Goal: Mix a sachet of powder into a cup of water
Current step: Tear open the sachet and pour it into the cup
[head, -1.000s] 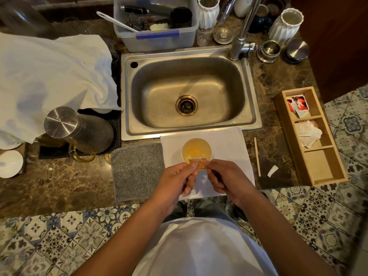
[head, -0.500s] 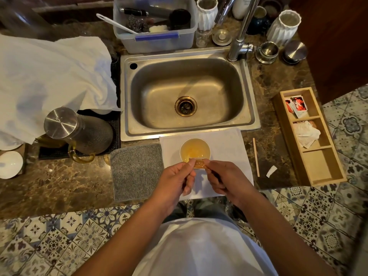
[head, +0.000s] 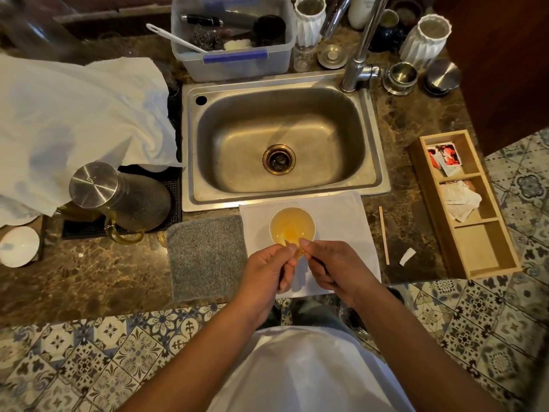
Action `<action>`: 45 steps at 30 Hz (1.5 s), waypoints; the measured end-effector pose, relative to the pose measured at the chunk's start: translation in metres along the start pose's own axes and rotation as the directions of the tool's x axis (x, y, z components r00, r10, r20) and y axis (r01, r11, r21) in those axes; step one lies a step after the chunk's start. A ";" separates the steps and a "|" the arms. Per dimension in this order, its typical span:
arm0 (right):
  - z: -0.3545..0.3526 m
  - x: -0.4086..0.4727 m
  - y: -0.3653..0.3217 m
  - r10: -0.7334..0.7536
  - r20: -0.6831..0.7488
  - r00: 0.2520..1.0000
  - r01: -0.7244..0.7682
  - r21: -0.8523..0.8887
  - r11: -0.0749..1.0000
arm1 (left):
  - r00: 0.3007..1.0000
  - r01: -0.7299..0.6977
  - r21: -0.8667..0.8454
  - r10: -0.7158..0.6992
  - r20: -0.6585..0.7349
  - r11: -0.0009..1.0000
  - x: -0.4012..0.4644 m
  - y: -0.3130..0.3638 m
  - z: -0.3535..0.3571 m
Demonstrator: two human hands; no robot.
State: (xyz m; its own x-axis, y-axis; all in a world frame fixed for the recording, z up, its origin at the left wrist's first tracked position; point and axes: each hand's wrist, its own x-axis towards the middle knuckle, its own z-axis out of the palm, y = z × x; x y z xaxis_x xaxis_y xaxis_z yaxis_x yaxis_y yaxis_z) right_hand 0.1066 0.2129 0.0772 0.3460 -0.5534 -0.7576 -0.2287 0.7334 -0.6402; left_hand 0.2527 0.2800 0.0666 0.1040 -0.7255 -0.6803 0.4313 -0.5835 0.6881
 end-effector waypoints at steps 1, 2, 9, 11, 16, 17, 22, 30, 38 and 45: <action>-0.001 0.000 -0.001 -0.004 -0.017 1.000 0.004 0.004 1.000 | 1.000 0.000 -0.005 0.000 -0.010 1.000 0.000 -0.001 0.001; -0.003 0.001 -0.001 -0.009 -0.035 0.999 0.010 0.008 1.000 | 1.000 -0.002 -0.011 0.001 -0.023 1.000 0.001 -0.002 0.002; -0.001 0.002 0.004 -0.007 -0.042 0.999 0.009 0.052 0.999 | 0.999 0.002 -0.002 -0.002 -0.048 1.000 0.002 0.000 0.000; -0.001 0.001 0.006 -0.003 -0.030 1.000 0.005 0.071 0.997 | 0.999 0.010 0.061 -0.008 -0.032 0.998 0.004 0.002 -0.001; -0.001 -0.003 0.002 0.050 0.061 0.997 -0.047 -0.055 0.997 | 1.000 0.021 0.186 -0.021 -0.006 0.982 0.002 0.004 0.000; 0.000 -0.003 0.000 0.049 0.070 0.996 -0.043 -0.087 0.995 | 1.000 0.020 0.188 -0.020 -0.001 0.982 0.001 0.004 0.001; -0.001 0.000 -0.007 0.032 0.031 0.999 -0.029 -0.099 0.995 | 1.000 0.014 0.172 -0.009 -0.030 0.985 0.000 0.006 0.006; 0.006 0.000 -0.006 0.047 -0.043 0.998 -0.051 -0.094 0.994 | 0.995 0.006 0.140 0.008 -0.099 0.990 -0.001 0.007 0.006; 0.004 0.002 -0.010 0.014 -0.103 0.995 -0.030 -0.152 0.988 | 0.994 -0.018 0.137 0.032 -0.101 0.990 -0.002 0.003 0.006; 0.001 0.005 -0.006 0.025 -0.118 0.993 -0.042 -0.146 0.988 | 0.997 -0.026 0.090 0.032 -0.065 0.996 -0.003 0.005 0.006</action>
State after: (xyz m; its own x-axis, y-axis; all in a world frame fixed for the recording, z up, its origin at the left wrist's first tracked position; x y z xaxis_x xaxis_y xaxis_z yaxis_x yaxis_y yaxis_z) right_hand 0.1104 0.2060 0.0774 0.2302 -0.5781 -0.7828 -0.3733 0.6904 -0.6196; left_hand 0.2489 0.2770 0.0736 0.1758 -0.7188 -0.6727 0.3459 -0.5947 0.7258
